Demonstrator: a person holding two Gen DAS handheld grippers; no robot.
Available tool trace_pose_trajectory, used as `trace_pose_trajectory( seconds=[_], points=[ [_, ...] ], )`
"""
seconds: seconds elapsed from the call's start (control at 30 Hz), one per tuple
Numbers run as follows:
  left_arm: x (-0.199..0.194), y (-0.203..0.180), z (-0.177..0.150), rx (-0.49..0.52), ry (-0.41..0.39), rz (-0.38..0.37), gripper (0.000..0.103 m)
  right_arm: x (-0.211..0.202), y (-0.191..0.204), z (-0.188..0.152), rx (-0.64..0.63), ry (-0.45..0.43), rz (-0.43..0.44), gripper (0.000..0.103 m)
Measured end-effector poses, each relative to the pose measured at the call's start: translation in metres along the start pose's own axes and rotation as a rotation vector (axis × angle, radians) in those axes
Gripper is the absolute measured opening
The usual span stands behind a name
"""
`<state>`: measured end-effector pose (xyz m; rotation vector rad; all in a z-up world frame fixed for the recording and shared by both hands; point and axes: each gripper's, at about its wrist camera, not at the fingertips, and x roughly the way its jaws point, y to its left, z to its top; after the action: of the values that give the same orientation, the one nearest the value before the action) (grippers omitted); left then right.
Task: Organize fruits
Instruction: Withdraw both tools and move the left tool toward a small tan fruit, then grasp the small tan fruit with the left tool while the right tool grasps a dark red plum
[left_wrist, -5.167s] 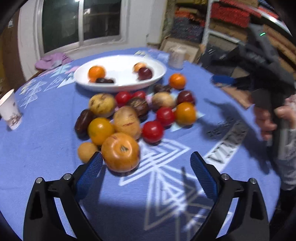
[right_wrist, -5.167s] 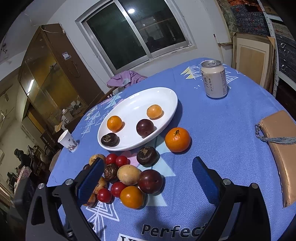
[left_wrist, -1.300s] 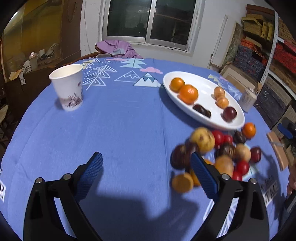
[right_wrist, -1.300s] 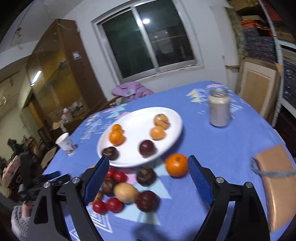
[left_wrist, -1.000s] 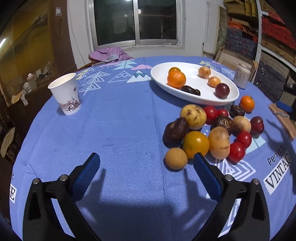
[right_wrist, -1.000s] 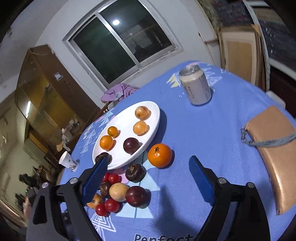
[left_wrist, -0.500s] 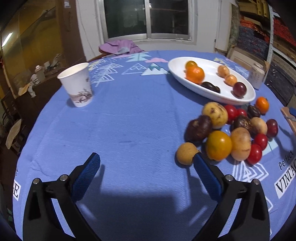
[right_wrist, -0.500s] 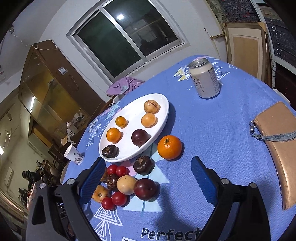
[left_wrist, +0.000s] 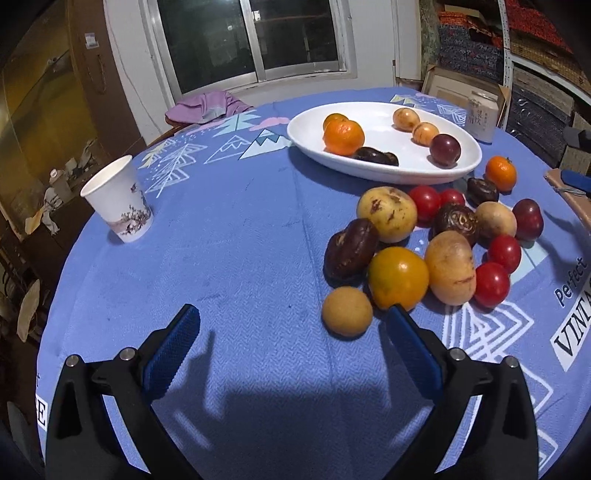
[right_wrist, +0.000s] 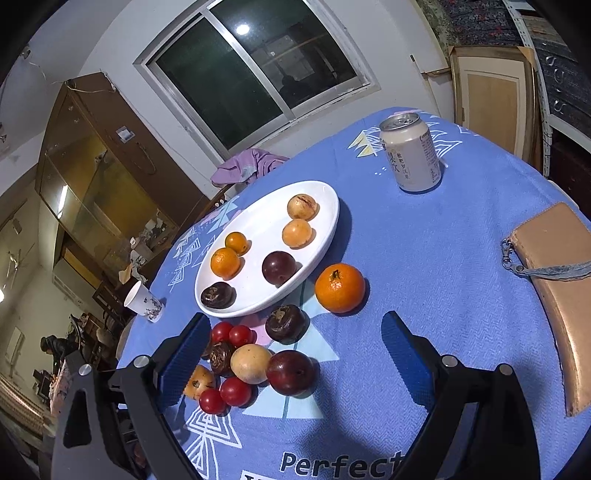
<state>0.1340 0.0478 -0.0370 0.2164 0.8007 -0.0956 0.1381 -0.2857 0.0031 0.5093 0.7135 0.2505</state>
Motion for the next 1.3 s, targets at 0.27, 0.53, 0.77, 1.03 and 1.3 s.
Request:
trace_pose_trajectory(
  seconds=[0.27, 0.53, 0.77, 1.03, 1.3],
  points=[
    [-0.004, -0.017, 0.001, 0.064, -0.025, -0.121, 0.064, 0.001, 0.002, -0.001, -0.012, 0.005, -0.009, 0.095],
    [0.006, -0.021, 0.0, 0.037, 0.032, -0.227, 0.057, 0.002, 0.002, -0.002, -0.015, 0.01, -0.011, 0.095],
    [0.01, -0.019, 0.001, 0.0, 0.046, -0.264, 0.034, 0.006, 0.006, -0.005, -0.046, 0.022, -0.019, 0.095],
    [0.011, -0.012, 0.001, -0.029, 0.047, -0.277, 0.028, 0.009, 0.016, -0.01, -0.114, 0.039, -0.01, 0.095],
    [0.005, -0.008, -0.001, -0.037, 0.032, -0.244, 0.028, 0.022, 0.044, -0.029, -0.315, 0.077, -0.085, 0.087]
  ],
)
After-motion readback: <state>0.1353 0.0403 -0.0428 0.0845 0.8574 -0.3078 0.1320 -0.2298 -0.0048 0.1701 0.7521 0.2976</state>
